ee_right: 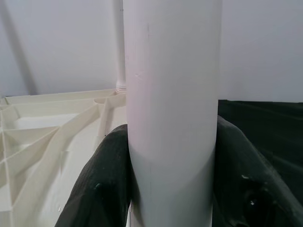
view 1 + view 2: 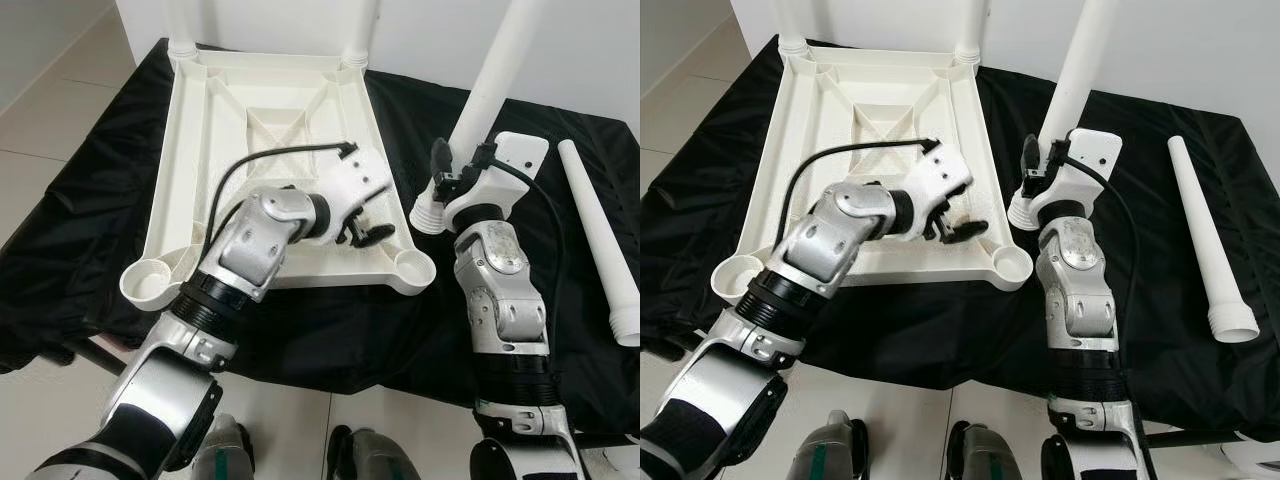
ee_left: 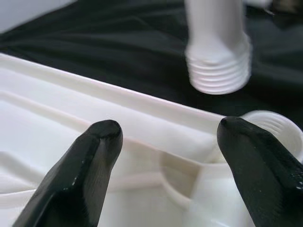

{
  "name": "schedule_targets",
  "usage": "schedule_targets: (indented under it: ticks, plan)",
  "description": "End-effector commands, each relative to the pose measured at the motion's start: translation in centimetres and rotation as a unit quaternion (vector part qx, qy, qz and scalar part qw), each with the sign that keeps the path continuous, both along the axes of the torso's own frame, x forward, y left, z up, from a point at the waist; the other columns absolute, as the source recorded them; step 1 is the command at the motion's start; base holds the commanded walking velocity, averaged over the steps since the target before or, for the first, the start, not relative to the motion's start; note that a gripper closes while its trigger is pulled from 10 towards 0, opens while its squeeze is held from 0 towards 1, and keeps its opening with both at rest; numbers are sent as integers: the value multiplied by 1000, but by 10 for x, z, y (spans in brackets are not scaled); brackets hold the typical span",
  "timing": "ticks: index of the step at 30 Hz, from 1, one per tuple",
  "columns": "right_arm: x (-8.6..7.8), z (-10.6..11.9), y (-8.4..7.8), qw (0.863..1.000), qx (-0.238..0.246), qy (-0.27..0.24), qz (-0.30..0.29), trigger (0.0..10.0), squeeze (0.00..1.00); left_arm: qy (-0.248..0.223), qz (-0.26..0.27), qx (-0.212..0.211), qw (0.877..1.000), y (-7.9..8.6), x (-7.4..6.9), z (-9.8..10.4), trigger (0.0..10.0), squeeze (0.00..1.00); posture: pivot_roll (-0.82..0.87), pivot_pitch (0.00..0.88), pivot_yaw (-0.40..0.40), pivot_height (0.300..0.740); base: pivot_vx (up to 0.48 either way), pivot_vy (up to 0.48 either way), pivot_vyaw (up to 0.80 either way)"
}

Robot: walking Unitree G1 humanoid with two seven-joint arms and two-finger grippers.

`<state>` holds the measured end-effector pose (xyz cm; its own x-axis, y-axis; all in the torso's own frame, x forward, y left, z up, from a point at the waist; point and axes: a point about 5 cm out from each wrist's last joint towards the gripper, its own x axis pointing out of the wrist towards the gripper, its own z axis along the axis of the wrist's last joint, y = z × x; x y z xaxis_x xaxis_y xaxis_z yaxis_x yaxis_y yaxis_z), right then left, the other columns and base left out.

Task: Building children table

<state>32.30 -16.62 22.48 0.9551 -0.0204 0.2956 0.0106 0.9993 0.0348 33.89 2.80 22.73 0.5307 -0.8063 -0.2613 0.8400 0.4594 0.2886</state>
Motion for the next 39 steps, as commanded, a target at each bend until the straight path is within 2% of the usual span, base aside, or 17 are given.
schedule_targets:
  ticks: [1, 5, 7, 8, 9, 12, 14, 16, 21, 24, 26, 28, 30, 31, 34, 37, 39]
  plan:
    - [1, 5, -2, 1000, -3, -15, -1, 10000, 0, -31, 101, -16, 994, 5, 10, 4, 10000, 0, 48, 56, -80, 740, 0, 0, 0]
    - [4, 6, -7, 1000, -15, -20, -9, 10000, 0, -54, 152, -47, 986, 18, 16, 12, 10000, 0, 48, 56, -80, 740, 0, 0, 0]
    - [6, 7, -11, 999, -27, -30, -8, 10000, 0, -77, 209, -89, 971, 39, 21, 21, 10000, 0, 49, 58, -83, 740, 0, 0, 0]
    - [6, 7, -11, 999, -27, -30, -8, 10000, 0, -77, 209, -89, 971, 39, 21, 21, 10000, 0, 49, 58, -83, 740, 0, 0, 0]
    - [7, 8, -13, 999, -32, -34, -6, 10000, 0, -86, 234, -108, 962, 49, 23, 24, 10000, 0, 49, 58, -87, 740, 0, 0, 0]
    - [8, 8, -14, 999, -34, -38, -4, 10000, 0, -90, 248, -120, 957, 55, 23, 26, 10000, 0, 49, 58, -87, 740, 0, 0, 0]
    - [11, 6, -14, 998, -50, -38, 4, 10000, 0, -86, 278, -136, 947, 73, 23, 28, 10000, 0, 48, 62, -93, 740, 0, 0, 0]
    - [11, 6, -14, 998, -50, -38, 4, 10000, 0, -86, 278, -136, 947, 73, 23, 28, 10000, 0, 48, 62, -93, 740, 0, 0, 0]
    - [13, 3, -13, 998, -43, -40, 26, 10000, 0, -76, 303, -173, 934, 90, 19, 31, 10000, 0, 62, 59, -99, 740, 0, 0, 0]
    - [11, 0, -5, 996, -29, -60, 64, 10000, 0, -73, 349, -201, 912, 114, 13, 23, 10000, 0, 64, 44, -89, 740, 0, 0, 0]
    - [11, 0, -5, 996, -29, -60, 64, 10000, 0, -73, 349, -201, 912, 114, 13, 23, 10000, 0, 64, 44, -89, 740, 0, 0, 0]
    - [10, -1, -3, 995, -28, -65, 72, 10000, 0, -72, 364, -211, 904, 119, 12, 19, 10000, 0, 60, 31, -82, 740, 0, 0, 0]
    - [8, -5, -1, 995, -25, -69, 70, 10000, 0, -72, 395, -220, 889, 126, 10, 10, 10000, 0, 51, 15, -65, 740, 0, 0, 0]
    - [8, -5, -1, 995, -25, -69, 70, 10000, 0, -72, 395, -220, 889, 126, 10, 10, 10000, 0, 51, 15, -65, 740, 0, 0, 0]
    - [5, -11, -1, 995, -22, -72, 66, 10000, 0, -78, 423, -228, 874, 122, 9, 3, 10000, 0, 52, 5, -56, 740, 0, 0, 0]
    - [5, -14, -1, 995, -12, -73, 68, 10000, 0, -97, 424, -233, 870, 118, 8, 6, 10000, 0, 53, 0, -56, 740, 0, 0, 0]
    - [4, -16, 1, 995, -13, -75, 69, 10000, 0, -100, 430, -211, 872, 116, 9, 3, 10000, 0, 54, 0, -56, 740, 0, 0, 0]
